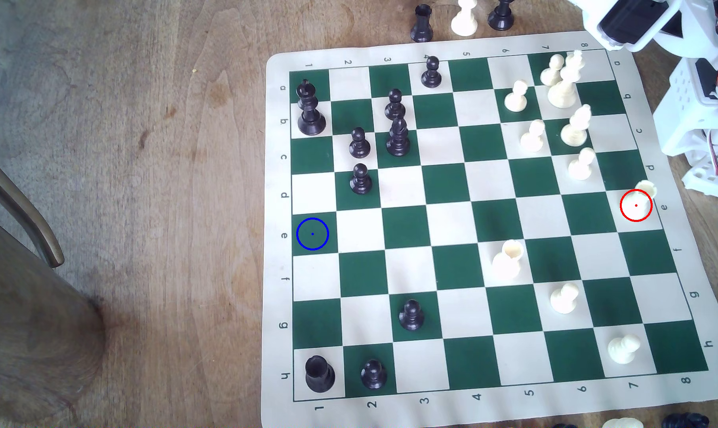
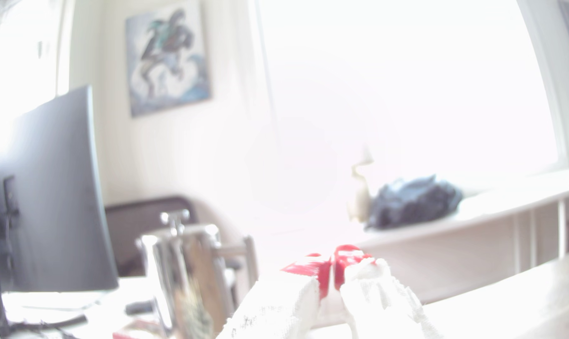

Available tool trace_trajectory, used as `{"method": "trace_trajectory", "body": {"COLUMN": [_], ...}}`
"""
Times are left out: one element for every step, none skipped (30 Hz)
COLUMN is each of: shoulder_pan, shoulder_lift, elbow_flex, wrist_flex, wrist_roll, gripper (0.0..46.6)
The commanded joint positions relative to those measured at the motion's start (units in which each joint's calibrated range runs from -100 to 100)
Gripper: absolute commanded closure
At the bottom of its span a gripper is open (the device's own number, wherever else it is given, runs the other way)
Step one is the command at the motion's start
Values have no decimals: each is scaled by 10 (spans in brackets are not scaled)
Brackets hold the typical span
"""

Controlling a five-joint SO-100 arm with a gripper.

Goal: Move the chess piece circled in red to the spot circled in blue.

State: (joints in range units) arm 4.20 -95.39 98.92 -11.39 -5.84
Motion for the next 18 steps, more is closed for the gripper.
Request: {"method": "trace_trajectory", "body": {"shoulder_pan": [37,37,37,37,37,37,36,36,35,33,24,18,12,6,4,4,4,8], "shoulder_lift": [-4,-4,-4,-4,-4,-4,-4,-4,-4,-4,-4,-4,-4,-4,-4,-3,-3,-3], "elbow_flex": [10,10,10,10,10,10,10,10,9,5,-9,-26,-47,-77,-125,-149,-178,-238], "wrist_flex": [-65,-66,-66,-67,-68,-70,-71,-75,-77,-77,-73,-60,-37,-2,42,62,91,159], "wrist_roll": [40,41,41,41,41,41,41,41,41,41,41,43,47,51,55,57,59,62], "gripper": [220,220,220,220,220,219,219,218,216,215,215,218,218,219,219,218,217,213]}}
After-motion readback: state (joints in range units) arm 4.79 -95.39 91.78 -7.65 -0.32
